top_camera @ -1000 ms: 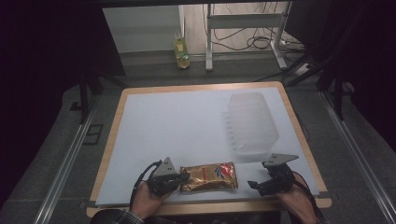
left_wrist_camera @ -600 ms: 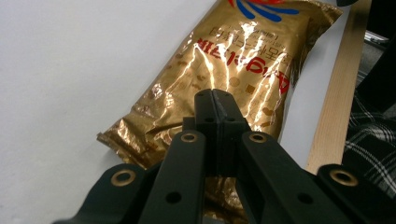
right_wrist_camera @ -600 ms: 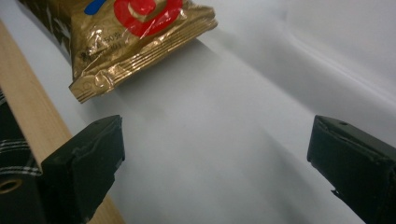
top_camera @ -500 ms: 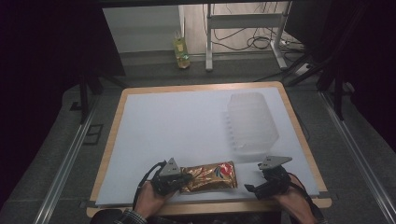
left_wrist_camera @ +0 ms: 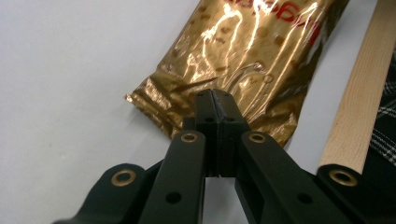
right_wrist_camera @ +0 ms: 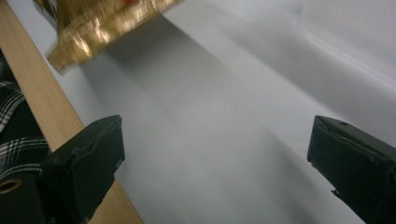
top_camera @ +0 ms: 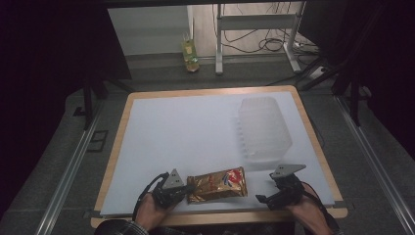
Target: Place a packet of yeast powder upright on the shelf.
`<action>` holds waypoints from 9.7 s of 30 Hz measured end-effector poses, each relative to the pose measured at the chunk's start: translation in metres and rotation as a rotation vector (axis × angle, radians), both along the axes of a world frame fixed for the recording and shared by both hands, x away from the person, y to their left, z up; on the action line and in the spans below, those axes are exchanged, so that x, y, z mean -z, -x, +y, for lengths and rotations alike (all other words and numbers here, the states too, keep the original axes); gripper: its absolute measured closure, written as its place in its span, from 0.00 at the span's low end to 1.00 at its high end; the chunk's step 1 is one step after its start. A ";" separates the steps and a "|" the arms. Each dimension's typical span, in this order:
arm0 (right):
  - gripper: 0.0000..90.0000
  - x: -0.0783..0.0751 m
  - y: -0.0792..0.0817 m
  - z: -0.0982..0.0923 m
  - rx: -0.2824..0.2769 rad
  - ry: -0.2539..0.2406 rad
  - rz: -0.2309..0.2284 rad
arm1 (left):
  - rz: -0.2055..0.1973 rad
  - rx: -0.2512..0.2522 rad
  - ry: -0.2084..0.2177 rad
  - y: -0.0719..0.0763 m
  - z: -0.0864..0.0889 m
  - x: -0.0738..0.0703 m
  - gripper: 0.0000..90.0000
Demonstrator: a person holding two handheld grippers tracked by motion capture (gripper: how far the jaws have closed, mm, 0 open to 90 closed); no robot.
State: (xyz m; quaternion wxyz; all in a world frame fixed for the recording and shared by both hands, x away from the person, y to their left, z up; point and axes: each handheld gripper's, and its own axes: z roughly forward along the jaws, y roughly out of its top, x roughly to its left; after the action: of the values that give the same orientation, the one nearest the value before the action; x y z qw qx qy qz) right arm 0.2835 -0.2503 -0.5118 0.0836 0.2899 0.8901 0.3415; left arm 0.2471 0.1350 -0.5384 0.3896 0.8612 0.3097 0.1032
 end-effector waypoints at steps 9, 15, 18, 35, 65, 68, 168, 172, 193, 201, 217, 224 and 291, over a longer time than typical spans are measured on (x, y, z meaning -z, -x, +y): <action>0.04 0.000 0.001 0.009 -0.042 -0.048 0.053 | 0.016 -0.009 -0.010 -0.002 0.001 0.005 1.00; 0.04 0.000 0.002 0.018 -0.077 -0.077 0.080 | 0.021 -0.013 0.003 -0.002 0.002 0.006 1.00; 0.04 0.000 0.001 0.022 -0.097 -0.080 0.076 | 0.027 -0.015 0.014 -0.002 0.003 0.006 1.00; 0.04 -0.007 -0.008 0.052 -0.140 -0.142 0.171 | 0.021 -0.011 0.002 -0.002 0.003 0.006 1.00; 0.46 -0.026 -0.032 0.092 -0.068 -0.207 0.322 | 0.014 -0.015 0.001 -0.001 0.002 0.006 1.00; 0.56 -0.029 -0.032 0.094 -0.061 -0.196 0.316 | 0.012 -0.016 -0.004 0.000 0.002 0.005 1.00; 0.85 -0.183 -0.109 0.094 -0.497 0.155 -0.135 | -0.086 -0.052 0.061 0.009 0.012 -0.013 0.14; 0.85 -0.190 -0.113 0.094 -0.501 0.173 -0.143 | -0.071 -0.047 0.083 0.008 0.013 -0.013 0.15; 0.85 -0.229 -0.137 0.068 -0.463 0.218 -0.188 | -0.068 0.033 0.140 0.002 0.014 -0.007 0.04; 0.85 -0.235 -0.150 0.048 -0.425 0.250 -0.194 | -0.066 0.026 0.140 0.001 0.015 -0.006 0.03; 0.85 -0.222 -0.173 0.009 -0.439 0.332 -0.199 | -0.054 0.035 0.138 0.001 0.014 -0.005 0.04; 0.85 -0.212 -0.177 0.005 -0.496 0.369 -0.194 | -0.052 0.035 0.139 0.002 0.014 -0.005 0.04; 0.61 -0.144 -0.189 0.022 -0.546 0.400 -0.093 | -0.058 0.002 0.098 0.002 0.014 -0.004 0.03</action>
State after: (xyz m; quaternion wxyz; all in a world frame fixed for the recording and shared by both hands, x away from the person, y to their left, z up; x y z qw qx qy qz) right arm 0.4727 -0.2287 -0.3677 0.0847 0.0026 0.9795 0.1829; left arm 0.2450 0.1487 -0.5346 0.4400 0.8381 0.3023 0.1123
